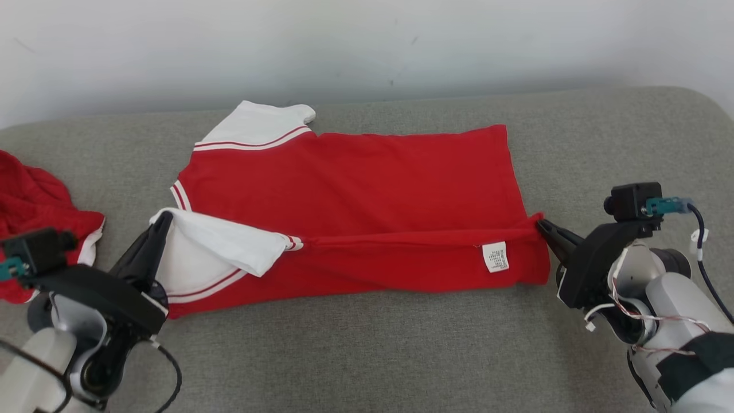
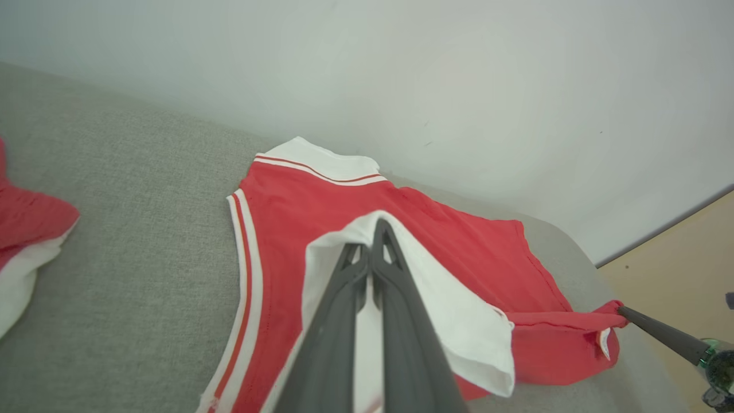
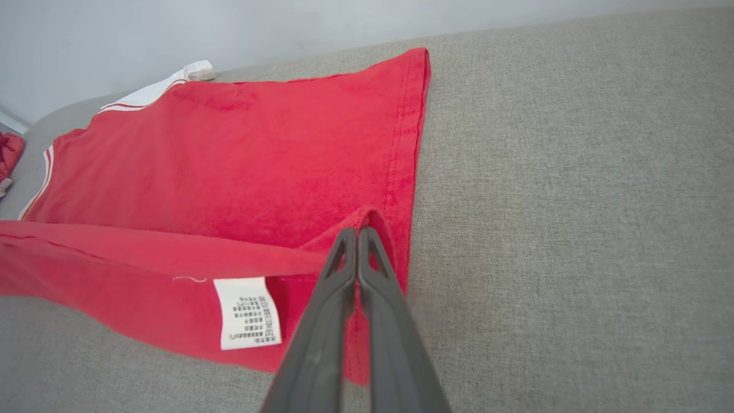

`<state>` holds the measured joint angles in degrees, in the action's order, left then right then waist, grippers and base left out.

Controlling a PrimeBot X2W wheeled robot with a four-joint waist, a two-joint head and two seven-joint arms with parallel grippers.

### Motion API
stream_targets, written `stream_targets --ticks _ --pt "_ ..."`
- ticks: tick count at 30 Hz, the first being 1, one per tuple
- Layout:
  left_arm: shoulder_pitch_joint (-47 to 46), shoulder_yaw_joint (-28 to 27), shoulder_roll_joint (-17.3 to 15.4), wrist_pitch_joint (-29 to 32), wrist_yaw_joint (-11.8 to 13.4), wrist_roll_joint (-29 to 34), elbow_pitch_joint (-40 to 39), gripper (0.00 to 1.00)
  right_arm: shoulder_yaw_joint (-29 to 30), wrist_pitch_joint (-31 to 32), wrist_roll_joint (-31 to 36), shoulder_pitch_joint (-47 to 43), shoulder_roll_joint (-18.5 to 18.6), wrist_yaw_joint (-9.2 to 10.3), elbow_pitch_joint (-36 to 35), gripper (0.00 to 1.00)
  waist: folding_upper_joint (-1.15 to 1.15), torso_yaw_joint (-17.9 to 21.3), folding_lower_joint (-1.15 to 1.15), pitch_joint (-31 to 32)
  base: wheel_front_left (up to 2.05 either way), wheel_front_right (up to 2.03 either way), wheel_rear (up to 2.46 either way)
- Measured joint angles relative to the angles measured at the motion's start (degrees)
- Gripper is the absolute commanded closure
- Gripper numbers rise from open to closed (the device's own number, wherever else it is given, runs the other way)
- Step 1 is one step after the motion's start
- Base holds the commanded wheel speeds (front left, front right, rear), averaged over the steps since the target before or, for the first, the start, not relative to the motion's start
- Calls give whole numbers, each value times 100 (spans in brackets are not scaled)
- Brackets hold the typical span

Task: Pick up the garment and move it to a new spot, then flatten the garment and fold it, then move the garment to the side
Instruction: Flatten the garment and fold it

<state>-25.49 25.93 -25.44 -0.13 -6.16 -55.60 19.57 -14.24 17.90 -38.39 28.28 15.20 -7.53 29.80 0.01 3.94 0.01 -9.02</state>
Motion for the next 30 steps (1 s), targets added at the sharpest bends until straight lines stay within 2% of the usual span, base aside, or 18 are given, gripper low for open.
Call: stream_targets --ticks 8,18,30 --pt "-789 316 44 216 -100 -48 845 100 -554 -287 -233 756 -47 0 866 100 0 122 -1 -158 0 0 0" --pt "-1769 983 -203 573 -121 -375 1329 100 -1212 -538 -499 1698 -247 0 1714 100 0 264 0 -530 0 0 0" --pt "-2427 1611 -342 389 -125 -747 1808 100 -1791 -1005 -872 2359 -477 0 2423 100 0 446 0 -1039 0 0 0"
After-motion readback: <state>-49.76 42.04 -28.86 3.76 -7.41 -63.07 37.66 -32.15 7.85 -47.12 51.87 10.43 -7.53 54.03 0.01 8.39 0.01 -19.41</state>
